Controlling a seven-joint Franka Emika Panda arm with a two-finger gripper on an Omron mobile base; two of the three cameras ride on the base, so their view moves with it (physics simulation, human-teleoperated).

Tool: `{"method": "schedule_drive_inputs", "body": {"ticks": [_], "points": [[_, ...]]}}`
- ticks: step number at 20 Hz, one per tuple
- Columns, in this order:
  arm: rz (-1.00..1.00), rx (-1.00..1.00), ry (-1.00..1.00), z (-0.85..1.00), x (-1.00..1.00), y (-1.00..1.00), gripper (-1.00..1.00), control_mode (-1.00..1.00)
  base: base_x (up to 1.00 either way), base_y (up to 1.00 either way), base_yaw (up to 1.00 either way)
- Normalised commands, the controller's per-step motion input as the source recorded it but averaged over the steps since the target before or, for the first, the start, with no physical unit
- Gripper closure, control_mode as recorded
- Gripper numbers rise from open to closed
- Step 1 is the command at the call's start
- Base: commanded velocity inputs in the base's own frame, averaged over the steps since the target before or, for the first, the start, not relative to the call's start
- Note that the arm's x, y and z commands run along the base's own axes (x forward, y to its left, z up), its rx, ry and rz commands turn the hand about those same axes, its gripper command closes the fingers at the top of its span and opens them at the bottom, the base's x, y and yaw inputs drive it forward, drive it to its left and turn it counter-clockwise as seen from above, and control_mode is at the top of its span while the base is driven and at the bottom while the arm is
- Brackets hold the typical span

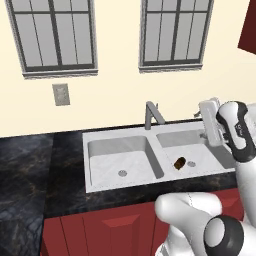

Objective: Dump the sweet potato from the pot into the sink. Then turn on the water and wash the sweet potato. Then turn off the water and put the sweet potato back in the pot.

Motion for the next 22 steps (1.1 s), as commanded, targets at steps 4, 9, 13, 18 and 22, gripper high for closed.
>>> {"method": "schedule_drive_inputs", "body": {"ticks": [4,9,13,18,22], "points": [[0.03,0.02,0.00,0.10,0.45,0.16,-1.00,-1.00,0.00,0.00,0.00],[0.10,0.07,-0.03,0.01,0.34,0.02,-1.00,-1.00,0.00,0.00,0.00],[0.19,0.04,-0.02,0.00,0.30,0.00,-1.00,-1.00,0.00,0.00,0.00],[0.13,0.00,-0.01,0.00,0.31,0.00,-1.00,-1.00,0.00,0.00,0.00],[0.09,0.00,-0.03,0.00,0.40,0.04,-1.00,-1.00,0.00,0.00,0.00]]}}
